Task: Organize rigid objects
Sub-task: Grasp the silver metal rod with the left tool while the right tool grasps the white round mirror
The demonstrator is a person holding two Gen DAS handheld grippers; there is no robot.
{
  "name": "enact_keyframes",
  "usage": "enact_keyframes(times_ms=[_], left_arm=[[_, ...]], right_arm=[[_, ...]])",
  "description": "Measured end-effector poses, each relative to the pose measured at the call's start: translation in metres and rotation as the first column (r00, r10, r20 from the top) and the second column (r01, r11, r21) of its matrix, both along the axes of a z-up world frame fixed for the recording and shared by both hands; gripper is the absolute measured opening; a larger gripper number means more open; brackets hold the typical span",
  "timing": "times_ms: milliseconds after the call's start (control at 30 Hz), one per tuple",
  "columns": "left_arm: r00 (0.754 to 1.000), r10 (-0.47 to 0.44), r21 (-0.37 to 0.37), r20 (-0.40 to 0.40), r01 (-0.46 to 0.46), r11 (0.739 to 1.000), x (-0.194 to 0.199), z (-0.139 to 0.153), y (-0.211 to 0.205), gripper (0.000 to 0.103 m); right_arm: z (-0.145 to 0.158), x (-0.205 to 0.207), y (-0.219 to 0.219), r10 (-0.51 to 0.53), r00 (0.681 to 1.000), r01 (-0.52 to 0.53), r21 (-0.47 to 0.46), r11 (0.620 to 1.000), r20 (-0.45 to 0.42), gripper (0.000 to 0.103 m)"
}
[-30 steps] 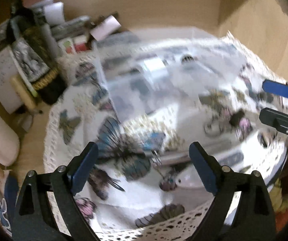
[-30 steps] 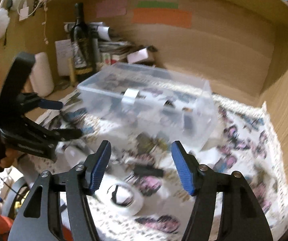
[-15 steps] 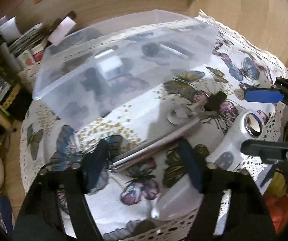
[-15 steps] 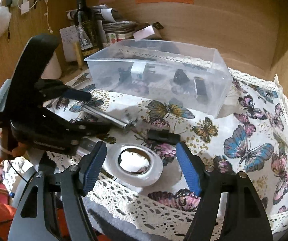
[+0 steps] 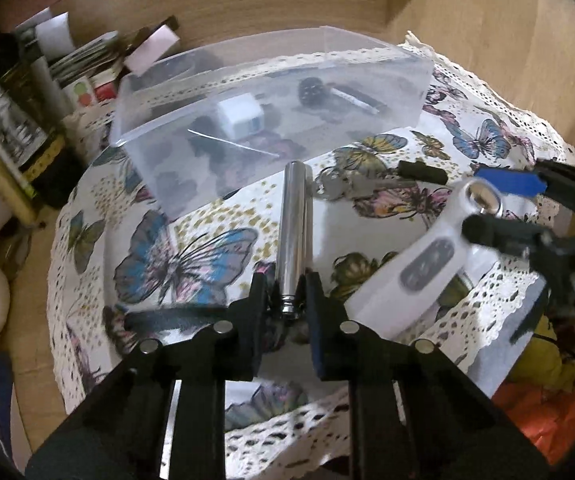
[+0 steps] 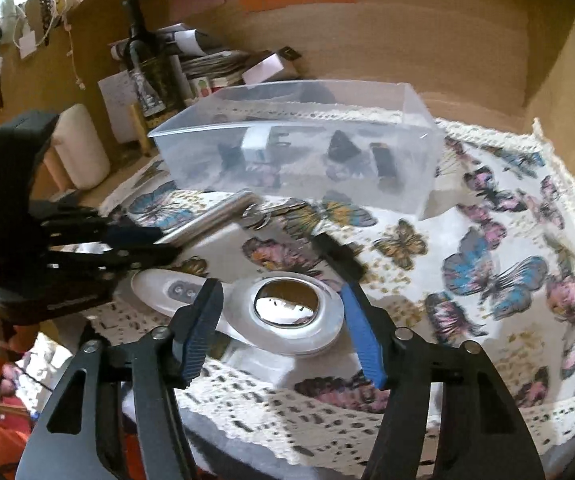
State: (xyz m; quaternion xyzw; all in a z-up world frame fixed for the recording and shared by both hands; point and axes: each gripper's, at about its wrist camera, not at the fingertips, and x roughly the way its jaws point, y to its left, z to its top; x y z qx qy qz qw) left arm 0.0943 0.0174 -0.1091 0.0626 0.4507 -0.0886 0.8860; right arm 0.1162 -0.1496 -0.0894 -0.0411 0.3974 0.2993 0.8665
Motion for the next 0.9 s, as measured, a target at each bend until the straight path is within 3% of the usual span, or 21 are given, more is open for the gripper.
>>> enact_keyframes(times_ms=[167,433,533,667,767,833,867,900], left_arm=[[1.0,0.02,-0.011,-0.003,-0.02,1.0,-0.005,-0.001,0.007,0.019],[0.999,0.039,-0.005,0.005,-0.039,0.999,0.003,-0.003,0.001,0.02],[0.999,0.047,-0.014,-0.002,-0.047,0.999,0.008,-0.002,0.003,0.024],[0.998,0.056,-0.026,-0.002,-0.056,0.998,0.013,-0.002,0.006,0.037],[0.999,0.046,-0.028,0.0,-0.046,0.999,0.016,-0.004,0.004,0.038],[1.0,0.025,-0.035,0.001,-0.025,0.999,0.016,-0.003,0.002,0.027],[1.0,0.01,-0.039,0.003,-0.01,0.999,0.014,-0.002,-0.001,0.015],[1.0,0.005,-0.025,0.012,-0.005,1.0,0.012,-0.002,-0.004,0.015]], right_arm=[[0.001,0.002,-0.003,-0.039,0.999,0.038,-0.007,0.999,-0.002,0.058],[-0.006,-0.002,0.009,-0.091,0.995,0.092,-0.039,0.995,0.04,0.071],[-0.007,0.004,0.003,-0.108,0.994,0.108,-0.007,0.994,-0.001,0.07],[-0.013,0.013,-0.005,-0.131,0.989,0.134,0.049,0.99,-0.064,0.07],[-0.015,0.018,-0.01,-0.128,0.987,0.136,0.081,0.987,-0.095,0.066],[-0.015,0.019,-0.013,-0.128,0.986,0.138,0.1,0.985,-0.105,0.062],[-0.015,0.019,-0.013,-0.123,0.987,0.134,0.101,0.986,-0.108,0.062],[-0.015,0.018,-0.013,-0.125,0.987,0.136,0.101,0.985,-0.105,0.062]])
